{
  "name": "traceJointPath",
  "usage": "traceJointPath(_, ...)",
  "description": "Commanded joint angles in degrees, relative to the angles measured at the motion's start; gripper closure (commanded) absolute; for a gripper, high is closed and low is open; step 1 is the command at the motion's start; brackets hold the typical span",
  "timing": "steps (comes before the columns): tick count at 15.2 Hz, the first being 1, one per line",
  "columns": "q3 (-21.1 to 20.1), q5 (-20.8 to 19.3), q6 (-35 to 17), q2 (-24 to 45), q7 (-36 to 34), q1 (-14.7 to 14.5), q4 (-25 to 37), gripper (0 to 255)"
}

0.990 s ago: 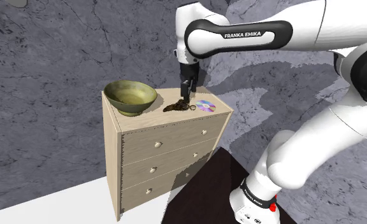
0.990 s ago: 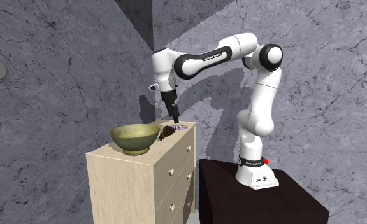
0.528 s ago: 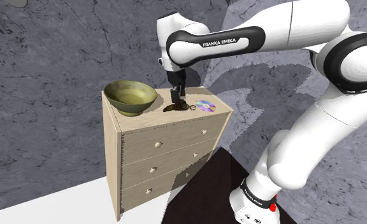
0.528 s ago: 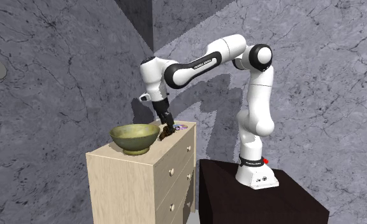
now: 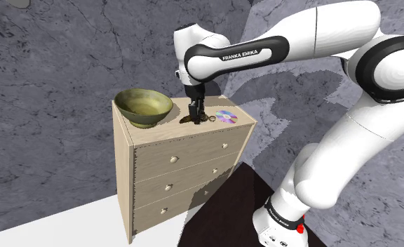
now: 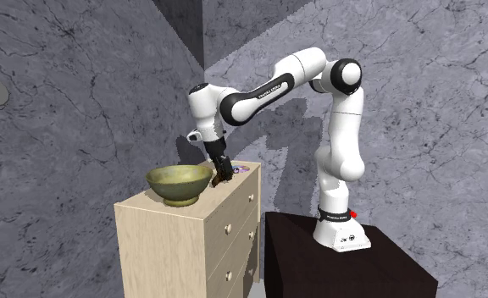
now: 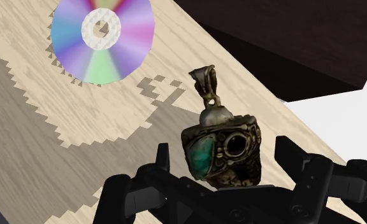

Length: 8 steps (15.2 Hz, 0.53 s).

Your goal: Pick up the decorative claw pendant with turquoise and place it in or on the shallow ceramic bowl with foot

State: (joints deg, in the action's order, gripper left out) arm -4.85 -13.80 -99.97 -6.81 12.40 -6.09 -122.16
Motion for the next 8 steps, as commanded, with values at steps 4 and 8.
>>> traceJointPath(4,0.0,0.0,0.0,0.0,0.0,0.0,0.0,255)
traceJointPath(8,0.0,0.0,0.0,0.0,0.0,0.0,0.0,255)
